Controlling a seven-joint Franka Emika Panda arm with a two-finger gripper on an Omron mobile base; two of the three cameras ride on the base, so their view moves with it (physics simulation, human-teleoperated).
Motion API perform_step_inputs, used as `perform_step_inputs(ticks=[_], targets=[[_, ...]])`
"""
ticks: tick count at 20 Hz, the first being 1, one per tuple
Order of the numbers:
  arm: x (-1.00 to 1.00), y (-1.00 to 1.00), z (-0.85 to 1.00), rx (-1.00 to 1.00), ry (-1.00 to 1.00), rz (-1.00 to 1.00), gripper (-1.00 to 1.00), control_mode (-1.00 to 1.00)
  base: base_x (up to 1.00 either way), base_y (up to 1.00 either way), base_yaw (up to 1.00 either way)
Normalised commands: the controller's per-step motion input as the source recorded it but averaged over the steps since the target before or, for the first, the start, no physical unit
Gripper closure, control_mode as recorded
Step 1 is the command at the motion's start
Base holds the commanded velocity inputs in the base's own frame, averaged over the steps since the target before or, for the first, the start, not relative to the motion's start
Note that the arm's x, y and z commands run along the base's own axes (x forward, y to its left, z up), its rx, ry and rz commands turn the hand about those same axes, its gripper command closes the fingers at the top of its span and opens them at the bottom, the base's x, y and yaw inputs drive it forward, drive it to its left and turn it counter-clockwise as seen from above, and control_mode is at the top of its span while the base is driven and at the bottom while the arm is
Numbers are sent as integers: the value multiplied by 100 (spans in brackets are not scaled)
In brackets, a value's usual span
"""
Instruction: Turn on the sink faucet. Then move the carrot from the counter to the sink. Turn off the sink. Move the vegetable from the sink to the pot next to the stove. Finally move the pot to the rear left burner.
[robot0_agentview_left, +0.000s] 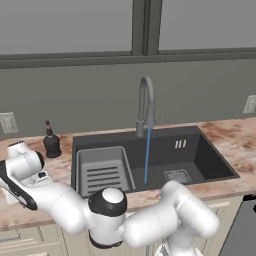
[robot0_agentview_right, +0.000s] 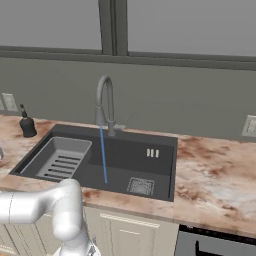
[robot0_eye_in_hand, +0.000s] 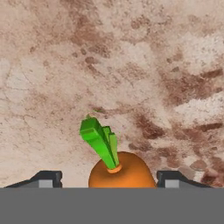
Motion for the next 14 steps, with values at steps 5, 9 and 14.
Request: perform_step_inputs(ticks=[5,9,14], targets=[[-9,0,-18,1,1,0,100,-100,0,0,0],[0,-31,8,7,0,0,100,-100,0,0,0],[8,-72,39,5,0,0,100,-100,0,0,0]])
